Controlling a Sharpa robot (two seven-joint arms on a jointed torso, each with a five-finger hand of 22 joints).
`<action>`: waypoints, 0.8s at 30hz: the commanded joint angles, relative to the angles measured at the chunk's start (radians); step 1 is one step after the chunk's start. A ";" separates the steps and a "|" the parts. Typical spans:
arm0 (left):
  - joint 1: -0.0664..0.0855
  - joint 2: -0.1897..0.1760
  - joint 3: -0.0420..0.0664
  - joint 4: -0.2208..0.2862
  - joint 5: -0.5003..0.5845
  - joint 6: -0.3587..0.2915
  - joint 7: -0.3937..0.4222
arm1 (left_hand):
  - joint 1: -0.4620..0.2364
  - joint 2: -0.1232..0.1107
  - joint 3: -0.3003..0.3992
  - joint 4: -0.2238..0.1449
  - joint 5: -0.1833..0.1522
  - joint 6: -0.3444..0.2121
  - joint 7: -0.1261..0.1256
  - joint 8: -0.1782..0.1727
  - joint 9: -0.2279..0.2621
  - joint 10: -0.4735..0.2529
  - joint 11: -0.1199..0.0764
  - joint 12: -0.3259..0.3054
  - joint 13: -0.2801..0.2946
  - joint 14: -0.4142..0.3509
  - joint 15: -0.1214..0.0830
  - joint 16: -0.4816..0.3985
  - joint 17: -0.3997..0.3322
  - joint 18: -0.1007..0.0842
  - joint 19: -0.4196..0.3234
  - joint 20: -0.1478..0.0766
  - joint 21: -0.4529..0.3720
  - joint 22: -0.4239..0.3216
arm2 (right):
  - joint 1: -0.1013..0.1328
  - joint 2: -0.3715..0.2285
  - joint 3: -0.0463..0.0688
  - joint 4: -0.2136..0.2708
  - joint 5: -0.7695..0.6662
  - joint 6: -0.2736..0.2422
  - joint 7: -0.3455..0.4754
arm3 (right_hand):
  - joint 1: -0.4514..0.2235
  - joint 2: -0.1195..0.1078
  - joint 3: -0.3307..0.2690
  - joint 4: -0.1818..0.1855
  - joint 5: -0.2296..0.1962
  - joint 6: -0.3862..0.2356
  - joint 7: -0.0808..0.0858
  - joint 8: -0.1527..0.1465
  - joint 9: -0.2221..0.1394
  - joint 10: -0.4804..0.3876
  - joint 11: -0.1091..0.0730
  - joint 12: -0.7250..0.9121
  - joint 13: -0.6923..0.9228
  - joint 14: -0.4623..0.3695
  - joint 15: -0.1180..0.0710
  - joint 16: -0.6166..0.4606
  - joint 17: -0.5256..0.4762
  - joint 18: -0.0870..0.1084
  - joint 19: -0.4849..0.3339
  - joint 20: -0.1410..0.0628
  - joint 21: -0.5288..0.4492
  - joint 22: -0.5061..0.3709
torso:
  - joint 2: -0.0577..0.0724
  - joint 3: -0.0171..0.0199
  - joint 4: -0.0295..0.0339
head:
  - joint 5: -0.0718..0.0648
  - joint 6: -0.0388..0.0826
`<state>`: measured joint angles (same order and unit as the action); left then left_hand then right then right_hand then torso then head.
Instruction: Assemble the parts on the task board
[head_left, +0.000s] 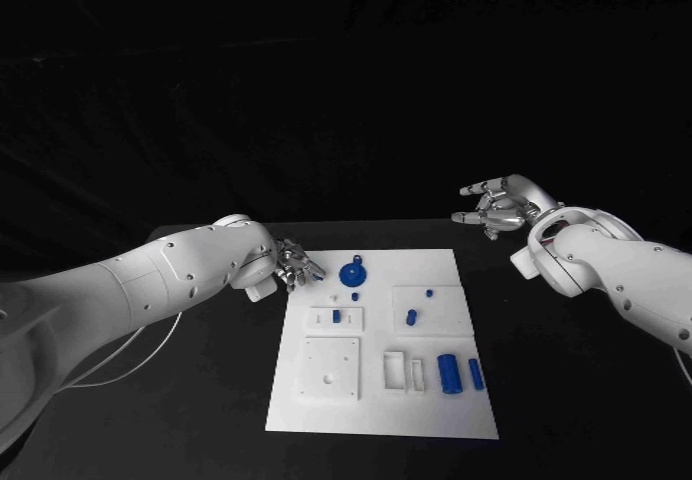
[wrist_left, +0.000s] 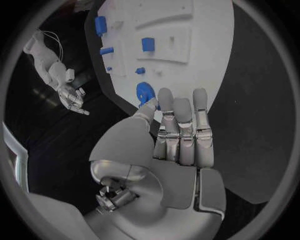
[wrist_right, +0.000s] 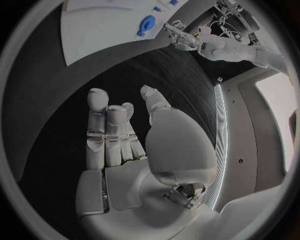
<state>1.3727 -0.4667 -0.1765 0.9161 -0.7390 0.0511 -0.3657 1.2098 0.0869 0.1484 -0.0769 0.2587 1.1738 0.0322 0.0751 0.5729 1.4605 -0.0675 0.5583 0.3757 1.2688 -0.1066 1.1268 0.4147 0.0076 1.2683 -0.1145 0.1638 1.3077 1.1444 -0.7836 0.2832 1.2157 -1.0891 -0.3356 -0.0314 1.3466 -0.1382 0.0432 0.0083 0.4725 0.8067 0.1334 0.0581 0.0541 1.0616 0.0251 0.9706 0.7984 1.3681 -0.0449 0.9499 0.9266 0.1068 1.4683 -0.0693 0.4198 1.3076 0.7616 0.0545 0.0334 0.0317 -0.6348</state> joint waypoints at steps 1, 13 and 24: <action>0.009 -0.032 0.000 0.066 0.034 -0.075 -0.067 | -0.008 -0.008 0.053 -0.047 0.008 0.050 -0.042 0.001 0.313 0.017 0.000 -0.008 -0.002 0.011 -0.001 0.000 0.003 -0.008 0.005 -0.005 0.003 0.019 | -0.001 -0.002 0.001 -0.001 0.000 0.014 0.001 | 0.000 -0.002 0.004 0.004 0.006 -0.003 0.000 -0.004 0.000 -0.003 -0.002 0.003 -0.001 -0.004 -0.005 -0.005 -0.001 0.020 0.035 0.000 -0.004 0.042 | -0.009 -0.0018 0.0086 | 0.000 -0.007; 0.019 -0.139 -0.023 0.278 -0.023 -0.151 -0.143 | -0.030 -0.024 0.057 -0.058 0.054 0.113 -0.057 0.004 0.291 0.050 -0.009 -0.001 0.001 0.050 -0.007 -0.007 0.014 -0.008 0.023 -0.009 0.013 0.018 | -0.008 0.000 0.001 -0.009 0.002 0.017 0.001 | -0.002 0.000 0.004 0.005 0.011 -0.002 0.000 -0.004 0.000 -0.003 -0.002 0.002 -0.001 -0.005 -0.005 -0.006 -0.002 0.020 0.035 0.000 -0.003 0.042 | -0.023 -0.0078 0.0218 | -0.001 -0.022; 0.014 -0.151 -0.062 0.343 -0.065 -0.226 -0.131 | -0.054 -0.027 0.070 -0.095 0.103 0.173 -0.063 -0.004 0.196 0.054 -0.009 0.048 0.029 0.095 -0.005 -0.043 0.081 0.015 0.040 0.006 0.033 0.019 | -0.015 0.003 0.001 -0.012 0.003 0.019 0.001 | -0.005 0.001 0.004 0.007 0.016 -0.003 0.000 -0.004 0.000 -0.003 -0.003 0.002 -0.001 -0.004 -0.005 -0.006 -0.002 0.020 0.035 0.000 -0.004 0.042 | -0.027 -0.0103 0.0258 | 0.001 -0.027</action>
<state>1.3883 -0.6207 -0.2384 1.2530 -0.7768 -0.1198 -0.4960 1.1587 0.0538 0.1881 -0.1325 0.3563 1.2007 0.0544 0.0687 0.6511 1.4672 -0.0713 0.6022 0.4031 1.3580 -0.1107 1.0877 0.4915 0.0076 1.3027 -0.1127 0.1912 1.3073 1.1310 -0.7817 0.2834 1.2039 -1.0873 -0.3309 -0.0332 1.3466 -0.1382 0.0459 0.0110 0.4850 0.8066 0.1333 0.0581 0.0541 1.0619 0.0253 0.9706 0.7985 1.3682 -0.0449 0.9499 0.9253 0.1068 1.4683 -0.0693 0.4199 1.3074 0.7348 0.0447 0.0590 0.0313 -0.6611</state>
